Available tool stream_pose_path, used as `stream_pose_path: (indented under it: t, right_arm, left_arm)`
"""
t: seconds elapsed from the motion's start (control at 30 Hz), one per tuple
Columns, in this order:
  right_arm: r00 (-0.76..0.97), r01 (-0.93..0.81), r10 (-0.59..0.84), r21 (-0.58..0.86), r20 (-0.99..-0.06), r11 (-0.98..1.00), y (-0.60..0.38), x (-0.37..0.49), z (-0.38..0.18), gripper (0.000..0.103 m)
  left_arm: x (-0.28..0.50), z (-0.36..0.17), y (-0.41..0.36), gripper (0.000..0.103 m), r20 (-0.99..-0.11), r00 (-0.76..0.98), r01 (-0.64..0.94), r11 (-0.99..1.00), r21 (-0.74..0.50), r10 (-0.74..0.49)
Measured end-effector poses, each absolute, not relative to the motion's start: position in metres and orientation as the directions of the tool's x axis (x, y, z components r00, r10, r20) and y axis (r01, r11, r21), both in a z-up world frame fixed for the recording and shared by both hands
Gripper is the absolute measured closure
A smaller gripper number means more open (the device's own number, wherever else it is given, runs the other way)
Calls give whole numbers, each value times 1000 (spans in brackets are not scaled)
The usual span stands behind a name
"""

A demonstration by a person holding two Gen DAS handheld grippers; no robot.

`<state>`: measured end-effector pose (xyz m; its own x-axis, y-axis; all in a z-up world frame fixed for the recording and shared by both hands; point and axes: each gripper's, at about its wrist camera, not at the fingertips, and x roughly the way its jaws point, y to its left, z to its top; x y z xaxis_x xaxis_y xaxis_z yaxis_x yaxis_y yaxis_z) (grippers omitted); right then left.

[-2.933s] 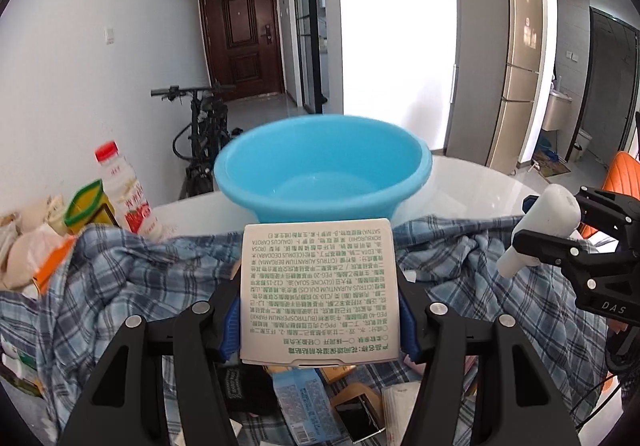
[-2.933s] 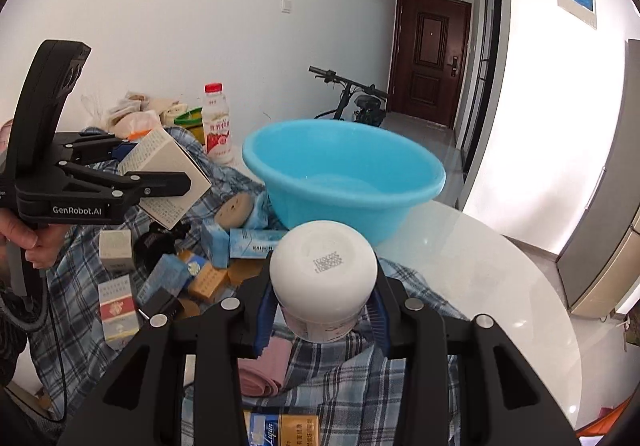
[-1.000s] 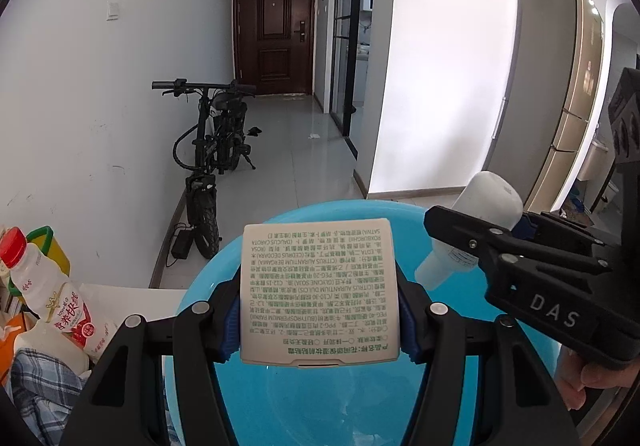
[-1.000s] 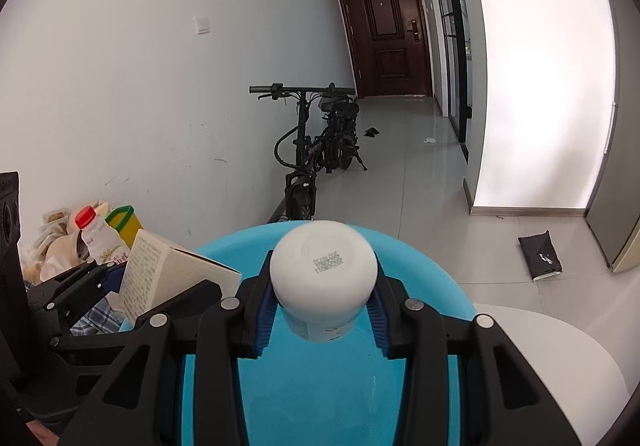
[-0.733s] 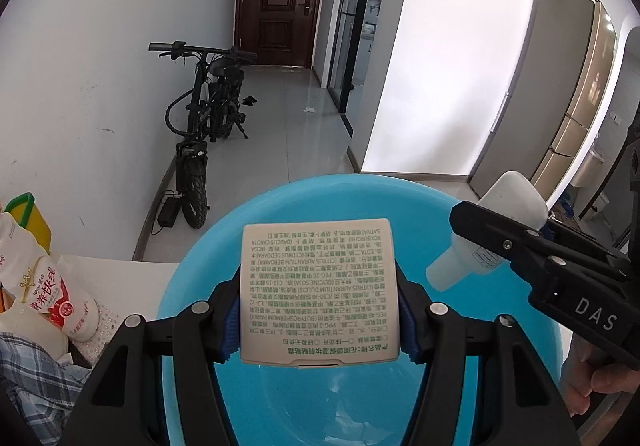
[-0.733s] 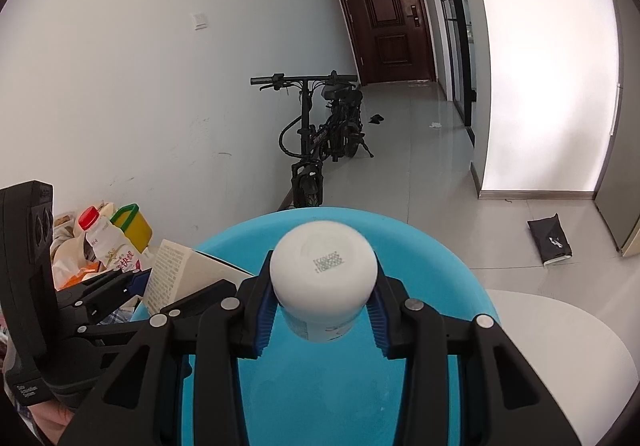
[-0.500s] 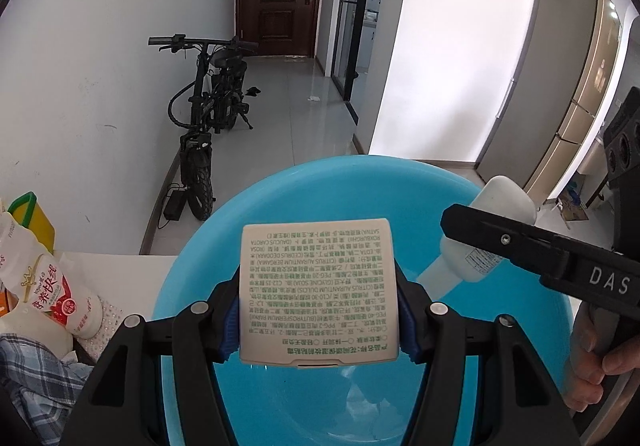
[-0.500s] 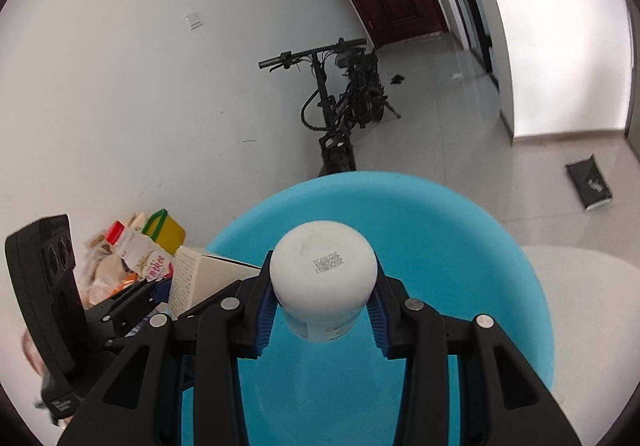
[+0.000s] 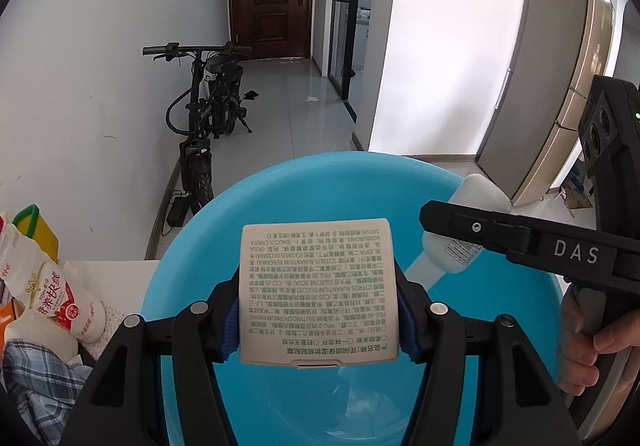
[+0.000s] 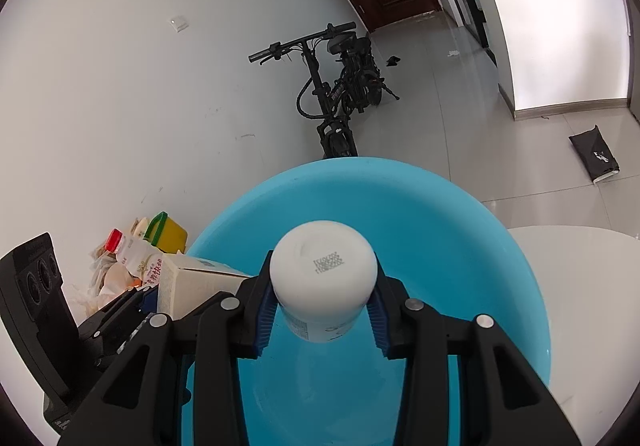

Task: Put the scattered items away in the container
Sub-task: 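Lower the white box into the basin and open the left tool while the right tool holds the bottle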

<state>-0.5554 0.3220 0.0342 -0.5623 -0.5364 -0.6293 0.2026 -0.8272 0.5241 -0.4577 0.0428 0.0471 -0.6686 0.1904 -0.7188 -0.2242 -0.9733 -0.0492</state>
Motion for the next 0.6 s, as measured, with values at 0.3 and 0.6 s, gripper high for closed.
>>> stream_pose_path:
  t: [0.3,0.6]
  right_arm:
    - [-555,194,-536,527,-636,-827,326,-558,30,64]
    - [-556,202,-530,514,-640,-833,321,-556,31,64]
  left_arm:
    - [-461,45,37,40,-731,-642,-229,-968,-106,232]
    - [-471,38,33,27,-770,-596,-198,-971,-135,229]
